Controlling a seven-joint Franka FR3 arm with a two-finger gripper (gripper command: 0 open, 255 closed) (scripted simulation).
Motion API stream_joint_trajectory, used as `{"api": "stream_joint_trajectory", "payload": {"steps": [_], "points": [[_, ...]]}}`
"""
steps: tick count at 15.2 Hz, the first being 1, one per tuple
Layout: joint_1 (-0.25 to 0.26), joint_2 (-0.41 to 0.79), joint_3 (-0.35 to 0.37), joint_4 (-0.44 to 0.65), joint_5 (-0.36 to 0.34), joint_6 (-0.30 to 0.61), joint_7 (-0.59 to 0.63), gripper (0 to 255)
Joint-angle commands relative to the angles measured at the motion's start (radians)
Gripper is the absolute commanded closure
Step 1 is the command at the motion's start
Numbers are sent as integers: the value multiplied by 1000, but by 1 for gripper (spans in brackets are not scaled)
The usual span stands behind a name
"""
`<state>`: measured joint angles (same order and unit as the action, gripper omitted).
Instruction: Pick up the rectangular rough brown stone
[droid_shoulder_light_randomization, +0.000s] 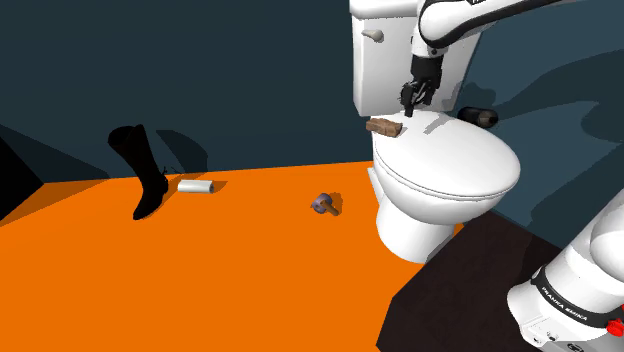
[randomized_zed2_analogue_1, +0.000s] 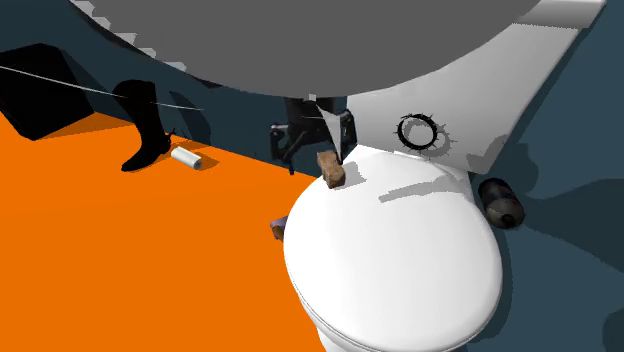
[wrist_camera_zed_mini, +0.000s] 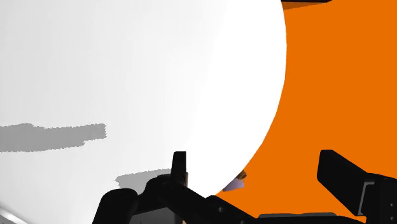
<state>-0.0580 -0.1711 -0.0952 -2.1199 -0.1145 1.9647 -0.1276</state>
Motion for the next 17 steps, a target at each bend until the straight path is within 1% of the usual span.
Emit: {"api": "stream_joint_trajectory", "payload": {"steps": [1,5,9,15,16,17], "points": [[-6,86,-13,55,8,27,-22,0],[-19,244,-27,178,32,55,-62,0],[-37,406,-34,324,59,61,-100,0],[-74,665,-32,602,98,26,-148,0],[-77,680,-31,620,100,23,-150,0],[-77,684,-31,613,100,34,-150,0]]}}
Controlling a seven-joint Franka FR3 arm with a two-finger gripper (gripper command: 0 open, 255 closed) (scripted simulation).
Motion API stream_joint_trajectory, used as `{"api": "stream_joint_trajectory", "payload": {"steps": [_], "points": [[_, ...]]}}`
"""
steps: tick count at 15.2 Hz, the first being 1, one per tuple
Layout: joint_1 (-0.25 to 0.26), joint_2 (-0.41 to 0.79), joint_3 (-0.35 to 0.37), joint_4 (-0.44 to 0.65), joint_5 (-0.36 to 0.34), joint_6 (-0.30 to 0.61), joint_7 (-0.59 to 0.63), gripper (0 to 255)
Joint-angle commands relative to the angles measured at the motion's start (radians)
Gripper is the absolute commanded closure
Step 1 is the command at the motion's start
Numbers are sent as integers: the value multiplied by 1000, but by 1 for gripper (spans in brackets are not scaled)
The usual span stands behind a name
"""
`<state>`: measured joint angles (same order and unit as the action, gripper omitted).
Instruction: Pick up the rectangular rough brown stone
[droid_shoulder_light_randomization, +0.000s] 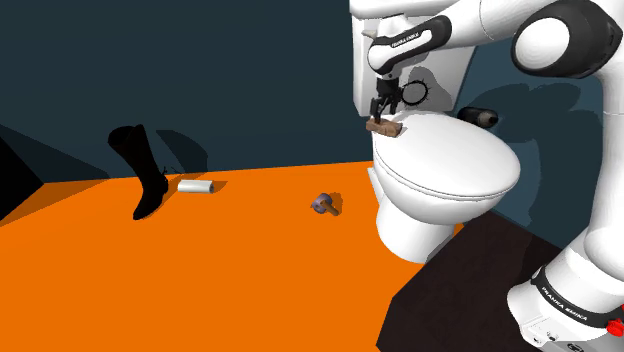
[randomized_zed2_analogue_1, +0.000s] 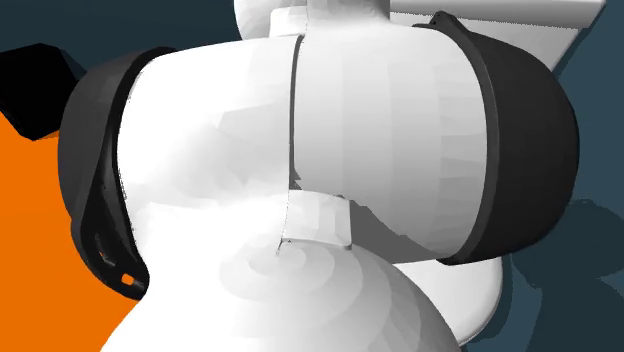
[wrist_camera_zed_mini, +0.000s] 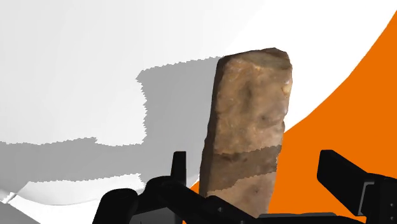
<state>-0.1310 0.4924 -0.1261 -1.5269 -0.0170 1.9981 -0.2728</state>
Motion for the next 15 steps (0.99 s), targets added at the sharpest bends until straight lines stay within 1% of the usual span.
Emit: {"api": "stream_joint_trajectory", "payload": {"steps": [1,6,8,9,15], "points": [[-4,25,1,13,3,12,-4,0],[-5,53,2,-19,5,72,-2,0],[-5,53,2,-19,5,72,-2,0],[-5,53,2,-20,5,73,-2,255],[-5,53,2,-20,5,73,-2,255]]}}
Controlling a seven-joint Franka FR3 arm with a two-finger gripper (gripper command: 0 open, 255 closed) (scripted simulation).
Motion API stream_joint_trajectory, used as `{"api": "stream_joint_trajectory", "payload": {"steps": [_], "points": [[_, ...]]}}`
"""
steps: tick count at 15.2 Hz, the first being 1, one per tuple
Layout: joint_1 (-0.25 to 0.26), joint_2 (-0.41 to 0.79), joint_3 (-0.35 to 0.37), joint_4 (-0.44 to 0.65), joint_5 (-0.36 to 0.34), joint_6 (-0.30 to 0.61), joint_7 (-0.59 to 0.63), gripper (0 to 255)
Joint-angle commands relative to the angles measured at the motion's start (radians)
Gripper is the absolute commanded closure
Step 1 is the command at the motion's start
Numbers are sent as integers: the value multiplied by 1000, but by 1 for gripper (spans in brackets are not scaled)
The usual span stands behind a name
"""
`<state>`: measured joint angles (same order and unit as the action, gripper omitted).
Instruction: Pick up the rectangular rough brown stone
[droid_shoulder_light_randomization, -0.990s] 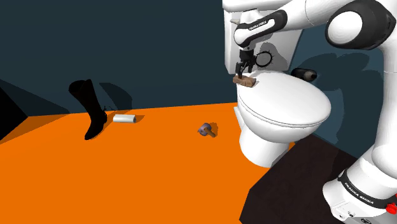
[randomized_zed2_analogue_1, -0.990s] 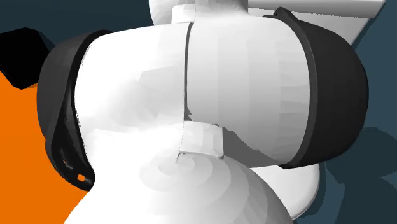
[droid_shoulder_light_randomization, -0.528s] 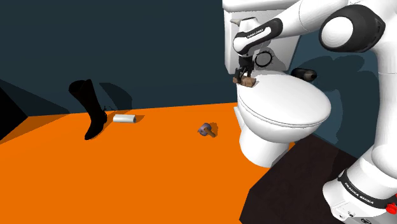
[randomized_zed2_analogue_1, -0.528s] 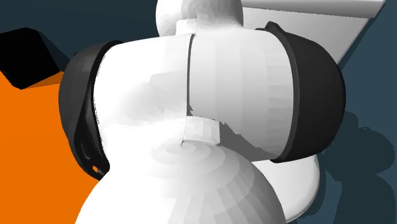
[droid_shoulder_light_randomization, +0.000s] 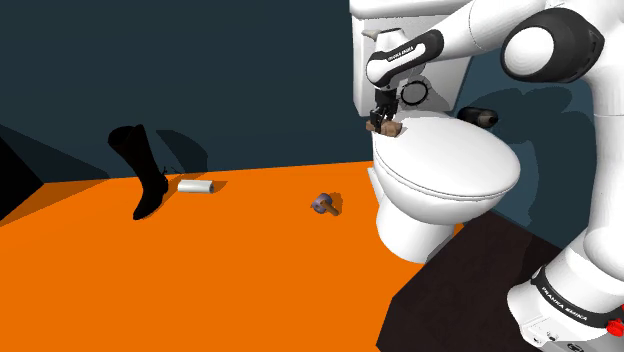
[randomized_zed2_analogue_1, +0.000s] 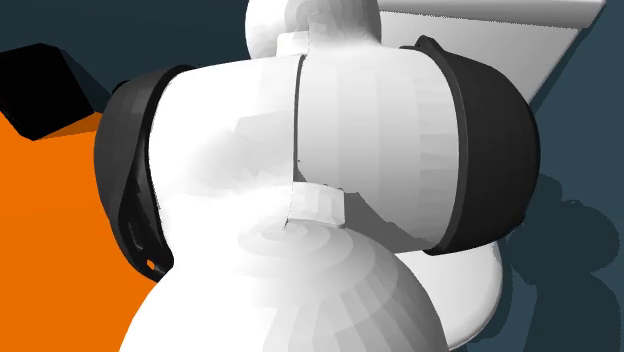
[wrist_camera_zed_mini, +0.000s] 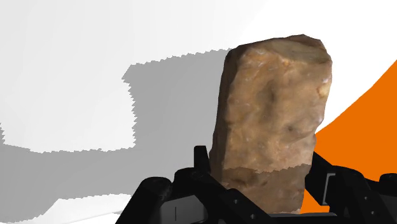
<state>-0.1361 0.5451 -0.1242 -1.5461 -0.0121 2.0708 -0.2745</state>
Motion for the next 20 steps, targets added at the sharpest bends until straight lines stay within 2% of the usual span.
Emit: {"api": "stream_joint_trajectory", "payload": {"steps": [1,20], "points": [[0,1,0,0,0,0,0,255],[1,-62,-3,109,-4,-172,-7,255]]}}
